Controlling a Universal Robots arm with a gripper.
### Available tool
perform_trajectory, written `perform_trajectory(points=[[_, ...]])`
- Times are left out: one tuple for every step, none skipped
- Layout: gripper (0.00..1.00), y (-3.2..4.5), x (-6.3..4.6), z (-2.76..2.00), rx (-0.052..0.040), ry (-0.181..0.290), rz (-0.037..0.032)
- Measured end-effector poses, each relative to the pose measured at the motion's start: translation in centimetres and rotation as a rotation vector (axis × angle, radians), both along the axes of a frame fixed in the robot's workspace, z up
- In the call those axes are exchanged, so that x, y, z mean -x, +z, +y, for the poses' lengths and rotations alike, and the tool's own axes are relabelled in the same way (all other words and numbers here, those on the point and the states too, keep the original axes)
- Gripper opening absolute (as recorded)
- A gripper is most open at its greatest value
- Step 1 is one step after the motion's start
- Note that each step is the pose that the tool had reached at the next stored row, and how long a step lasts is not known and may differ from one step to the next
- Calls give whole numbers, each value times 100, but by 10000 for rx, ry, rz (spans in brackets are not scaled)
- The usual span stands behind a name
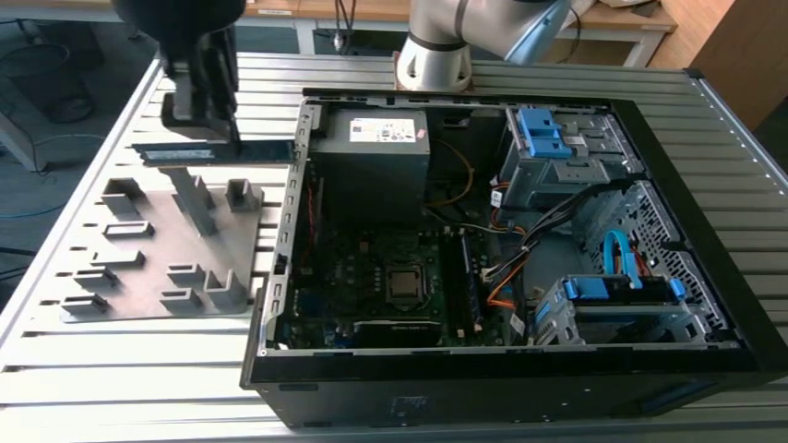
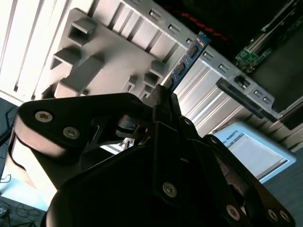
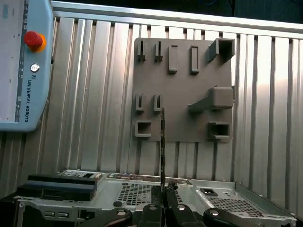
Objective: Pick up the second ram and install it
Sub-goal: 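Pick up the second ram and move it above second insertion slot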
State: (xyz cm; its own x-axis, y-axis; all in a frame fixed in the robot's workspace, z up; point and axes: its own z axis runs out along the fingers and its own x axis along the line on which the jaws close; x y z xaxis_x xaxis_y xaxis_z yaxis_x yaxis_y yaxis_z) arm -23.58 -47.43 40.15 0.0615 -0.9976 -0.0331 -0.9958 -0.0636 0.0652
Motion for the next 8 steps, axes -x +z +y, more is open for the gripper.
perform_trajectory(points=[[14, -2, -44, 0, 1, -1, 9], [14, -5, -89, 0, 0, -2, 18], [14, -8, -138, 0, 0, -1, 27], [14, -11, -184, 0, 0, -1, 33], [14, -13, -226, 0, 0, -1, 38], [14, -15, -265, 0, 0, -1, 44], [14, -18, -303, 0, 0, -2, 48], [14, -19, -341, 0, 0, -1, 54]])
